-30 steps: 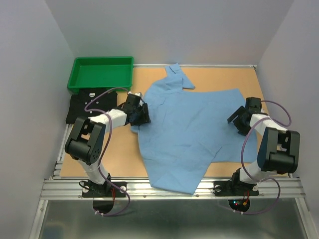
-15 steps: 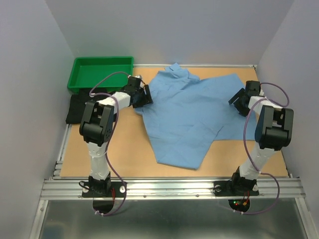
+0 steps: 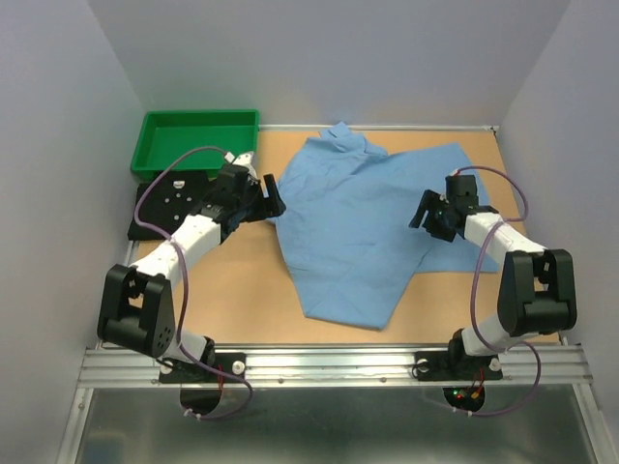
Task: Fold and stack the long sleeve shirts
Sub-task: Fold the shirt
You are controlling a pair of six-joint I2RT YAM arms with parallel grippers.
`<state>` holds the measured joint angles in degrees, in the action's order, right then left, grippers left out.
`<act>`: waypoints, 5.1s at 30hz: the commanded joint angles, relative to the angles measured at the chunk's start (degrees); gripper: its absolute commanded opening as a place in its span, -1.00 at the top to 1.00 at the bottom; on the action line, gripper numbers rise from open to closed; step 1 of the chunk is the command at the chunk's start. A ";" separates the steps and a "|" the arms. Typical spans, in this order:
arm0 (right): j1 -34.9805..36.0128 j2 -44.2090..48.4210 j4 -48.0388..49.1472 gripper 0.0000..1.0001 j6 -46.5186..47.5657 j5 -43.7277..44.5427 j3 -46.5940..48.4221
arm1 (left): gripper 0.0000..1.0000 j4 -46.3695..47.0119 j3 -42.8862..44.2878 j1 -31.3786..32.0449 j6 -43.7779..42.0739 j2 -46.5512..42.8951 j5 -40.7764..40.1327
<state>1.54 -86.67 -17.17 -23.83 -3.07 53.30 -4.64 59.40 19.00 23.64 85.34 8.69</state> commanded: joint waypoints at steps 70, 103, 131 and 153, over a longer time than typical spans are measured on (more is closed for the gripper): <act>2.76 3.34 -0.67 0.99 4.32 1.60 -2.67 | -0.70 5.08 -13.08 0.16 -5.62 -4.48 -1.48; 2.77 45.74 -24.41 0.99 -8.26 7.99 6.02 | -0.49 2.89 -8.95 0.24 1.94 1.85 2.65; 2.68 5.30 -2.96 0.99 8.54 -4.75 47.05 | -0.27 5.61 2.21 5.87 -9.23 7.38 0.80; 3.20 -13.08 4.69 0.99 11.44 -26.97 57.80 | -0.46 11.15 -10.79 3.85 -3.51 -2.64 3.43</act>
<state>4.03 -98.94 -16.32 -13.47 -23.27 107.22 4.38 50.24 22.81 20.91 83.09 9.13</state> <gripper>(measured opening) 0.013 0.693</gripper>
